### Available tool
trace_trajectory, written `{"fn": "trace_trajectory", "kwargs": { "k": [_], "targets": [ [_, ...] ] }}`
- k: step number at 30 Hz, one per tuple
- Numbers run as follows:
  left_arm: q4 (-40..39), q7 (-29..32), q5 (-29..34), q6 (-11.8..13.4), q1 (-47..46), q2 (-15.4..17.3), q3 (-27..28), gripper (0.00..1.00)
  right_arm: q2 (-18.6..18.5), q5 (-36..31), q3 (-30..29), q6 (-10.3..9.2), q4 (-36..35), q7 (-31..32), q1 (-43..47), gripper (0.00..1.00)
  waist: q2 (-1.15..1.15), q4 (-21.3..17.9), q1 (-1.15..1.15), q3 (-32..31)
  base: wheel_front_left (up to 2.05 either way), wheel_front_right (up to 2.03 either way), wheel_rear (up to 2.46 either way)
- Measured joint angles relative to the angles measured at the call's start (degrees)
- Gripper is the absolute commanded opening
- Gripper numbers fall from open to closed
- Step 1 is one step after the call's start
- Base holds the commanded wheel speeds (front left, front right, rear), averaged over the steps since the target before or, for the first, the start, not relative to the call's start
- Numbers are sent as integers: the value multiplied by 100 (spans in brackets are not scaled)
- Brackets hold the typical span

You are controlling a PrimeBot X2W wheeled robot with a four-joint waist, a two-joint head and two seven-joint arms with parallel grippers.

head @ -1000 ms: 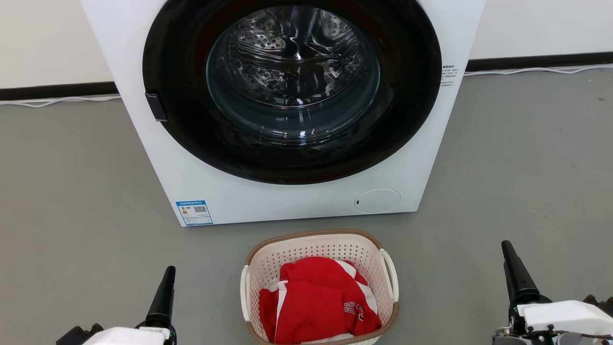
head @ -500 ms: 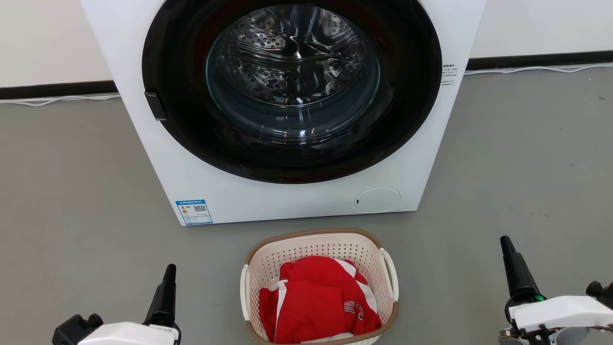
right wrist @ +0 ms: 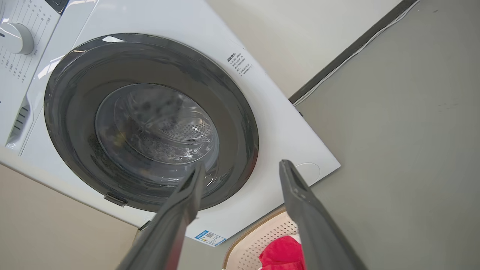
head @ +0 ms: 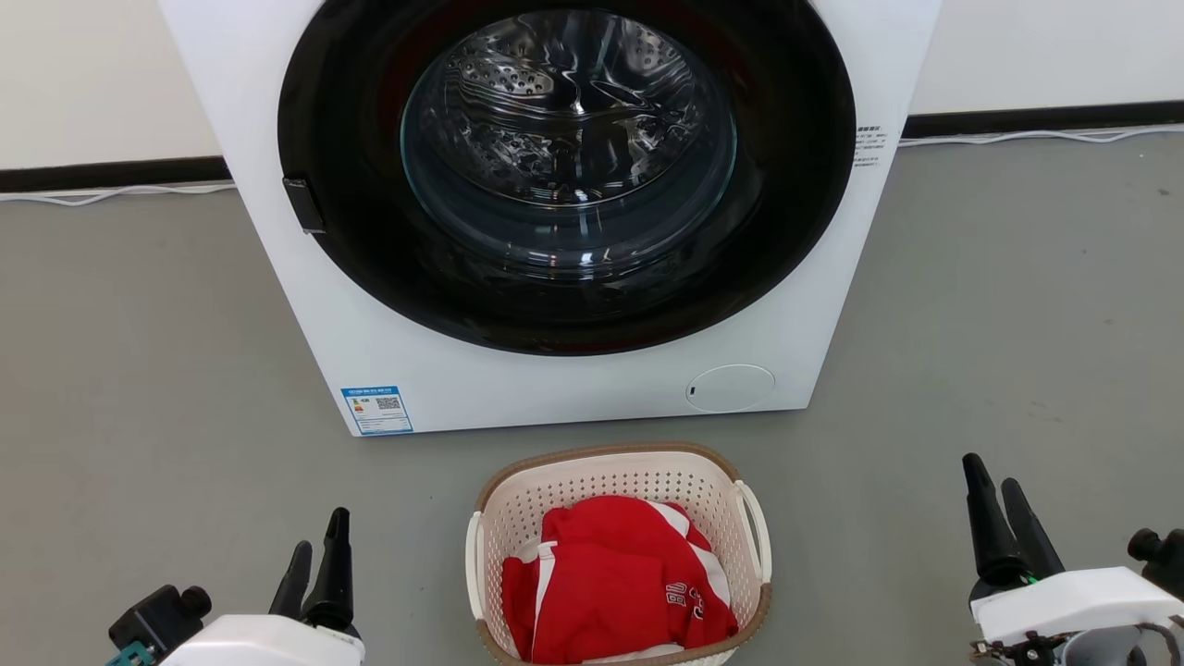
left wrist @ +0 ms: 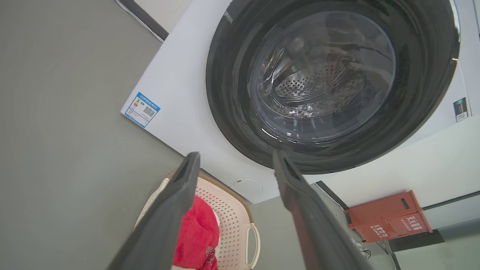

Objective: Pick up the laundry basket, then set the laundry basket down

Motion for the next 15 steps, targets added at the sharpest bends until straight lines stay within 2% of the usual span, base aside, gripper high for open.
{"fn": "trace_trajectory", "kwargs": {
  "k": [15],
  "targets": [
    [94,-253,1172,-1,-41,7,79,100,-154,-1034,160,0,51,-252,-7,100,0,9,0,-14,0,0,0]
  ]
}}
